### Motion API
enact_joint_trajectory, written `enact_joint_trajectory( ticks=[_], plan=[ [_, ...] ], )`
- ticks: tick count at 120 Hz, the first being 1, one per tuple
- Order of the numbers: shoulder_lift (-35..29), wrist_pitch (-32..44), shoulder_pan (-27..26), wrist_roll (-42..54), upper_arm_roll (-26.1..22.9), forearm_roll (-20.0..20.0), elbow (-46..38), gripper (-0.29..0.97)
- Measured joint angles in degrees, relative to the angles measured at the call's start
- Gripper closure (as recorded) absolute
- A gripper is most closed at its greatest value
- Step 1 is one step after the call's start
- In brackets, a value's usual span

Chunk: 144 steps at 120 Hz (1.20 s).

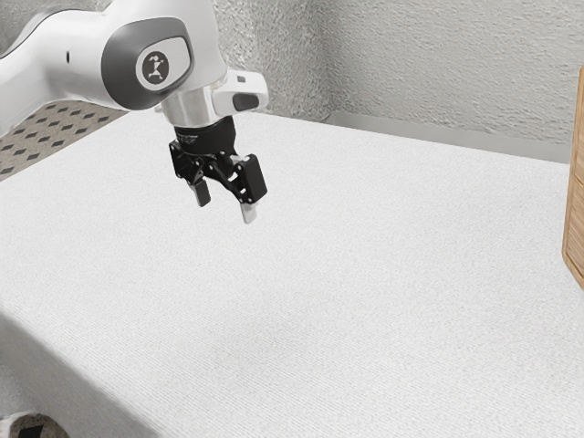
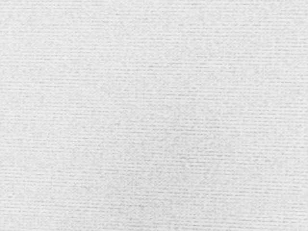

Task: Pull the drawer handle with one arm to open the drawer

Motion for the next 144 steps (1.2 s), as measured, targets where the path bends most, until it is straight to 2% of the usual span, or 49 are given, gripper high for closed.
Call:
enact_joint_trajectory(
  ticks=[19,26,37,48,62,77,89,97,108,121,129,144],
  plan=[
    [-0.14,-0.10,-0.06,0.23,0.00,0.04,0.14,0.00],
    [-3.38,-0.22,-0.19,0.10,-0.27,0.03,1.97,0.00],
    [-7.51,1.38,0.28,-2.90,-1.87,-4.30,3.14,0.00],
    [-2.48,6.89,1.34,-6.95,-4.60,-7.24,3.17,0.00],
    [3.11,16.45,-6.53,-11.33,-5.51,-10.28,3.01,0.00],
    [4.16,25.29,-7.97,-15.13,-5.61,-14.41,2.25,0.00],
    [3.92,31.42,-9.35,-17.61,-5.34,-19.34,0.56,0.00],
    [2.00,38.04,-10.98,-18.69,-5.04,-25.61,-5.95,0.00],
    [1.32,44.58,-11.53,-19.72,-4.98,-33.88,-8.02,0.00],
    [4.06,49.30,-11.68,-20.57,-5.23,-38.59,-6.41,0.00],
    [7.13,50.44,-11.66,-21.06,-5.16,-36.36,-3.27,0.00],
    [8.63,48.50,-12.26,-21.80,-5.50,-21.69,0.40,0.00]
  ],
)
